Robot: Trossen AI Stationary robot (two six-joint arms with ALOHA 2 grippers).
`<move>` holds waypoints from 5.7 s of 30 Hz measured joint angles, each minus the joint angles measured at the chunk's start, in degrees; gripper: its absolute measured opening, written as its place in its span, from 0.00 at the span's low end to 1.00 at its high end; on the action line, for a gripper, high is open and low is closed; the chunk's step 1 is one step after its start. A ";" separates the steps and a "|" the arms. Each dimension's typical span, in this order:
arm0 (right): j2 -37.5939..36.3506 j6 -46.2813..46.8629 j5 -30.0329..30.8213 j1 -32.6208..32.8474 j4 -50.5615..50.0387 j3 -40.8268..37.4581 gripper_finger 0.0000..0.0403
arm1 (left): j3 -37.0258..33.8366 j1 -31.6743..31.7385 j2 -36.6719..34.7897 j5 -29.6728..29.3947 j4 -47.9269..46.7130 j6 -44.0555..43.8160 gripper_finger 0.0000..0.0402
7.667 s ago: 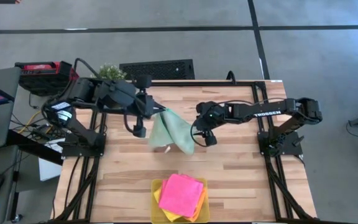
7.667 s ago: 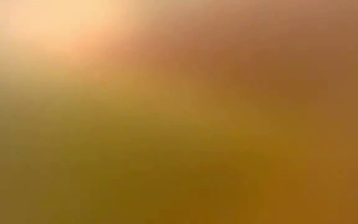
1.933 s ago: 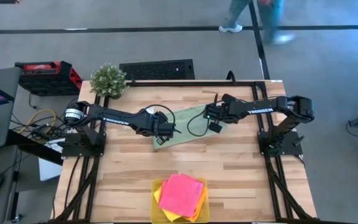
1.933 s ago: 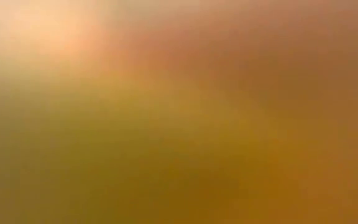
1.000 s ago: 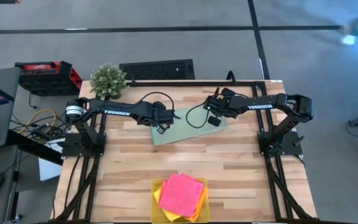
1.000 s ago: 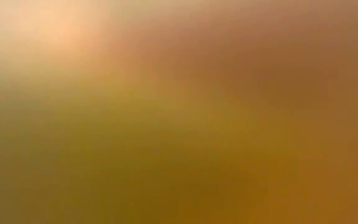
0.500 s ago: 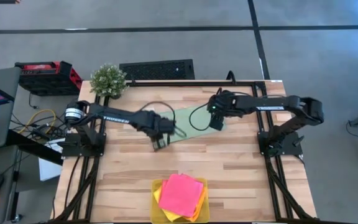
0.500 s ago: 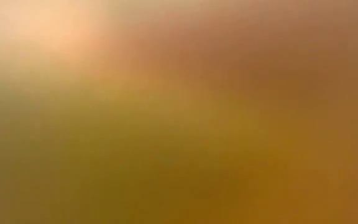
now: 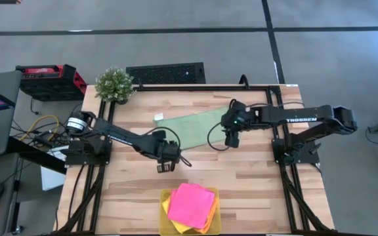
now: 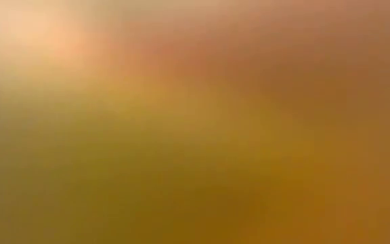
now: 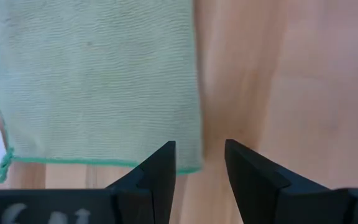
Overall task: Fold microfiber towels
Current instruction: Fold the green microfiber cloth, then put the green microfiber cloth into the yellow bin
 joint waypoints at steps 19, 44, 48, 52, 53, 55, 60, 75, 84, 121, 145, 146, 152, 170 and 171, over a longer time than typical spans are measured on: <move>-1.10 1.01 1.31 4.86 -1.62 0.00 0.47 | -8.96 2.20 -0.07 -2.26 10.40 0.73 0.27; -15.28 4.09 9.00 1.34 -8.63 0.02 0.46 | 7.56 15.04 0.07 3.42 21.14 30.64 0.00; -15.24 4.09 8.92 1.34 -8.75 0.02 0.45 | 7.77 17.47 0.89 7.16 25.11 32.97 0.00; -15.20 4.11 8.94 1.32 -8.69 0.02 0.45 | 12.66 18.26 6.53 8.49 25.13 37.00 0.00; -15.26 4.13 8.90 1.34 -8.78 0.02 0.45 | 14.59 18.24 8.47 8.46 24.47 38.44 0.00; -15.24 4.14 8.92 1.34 -8.51 0.02 0.45 | 19.57 18.22 12.16 8.28 21.47 41.43 0.00; -15.66 4.15 8.90 1.34 -8.75 0.02 0.45 | 33.31 18.18 19.72 7.65 16.01 46.80 0.00; -19.77 4.15 9.07 1.34 -11.92 0.00 0.44 | 54.65 18.45 34.31 6.57 14.42 59.37 0.00; -20.71 4.13 9.03 1.34 -12.39 0.01 0.45 | 57.59 18.56 35.65 6.01 19.00 62.71 0.00; -20.77 4.11 8.87 1.34 -13.09 0.00 0.44 | 60.11 16.30 35.52 22.20 -19.14 51.04 0.33; -20.75 4.10 8.85 1.34 -12.96 0.00 0.42 | 54.43 13.90 39.96 10.08 -6.09 54.94 0.33; -20.77 4.09 8.87 1.34 -13.00 0.00 0.42 | 54.47 13.82 40.47 9.39 -6.10 54.97 0.33; -20.76 4.09 8.85 1.34 -13.04 0.00 0.42 | 54.49 13.26 41.52 8.02 -6.99 53.11 0.28; -20.75 3.61 8.87 1.34 -15.04 0.00 0.41 | 62.86 9.54 37.36 14.44 -25.85 39.74 0.00; -20.77 3.61 8.87 1.34 -15.02 0.00 0.40 | 63.03 8.96 36.72 15.07 -27.22 38.85 0.00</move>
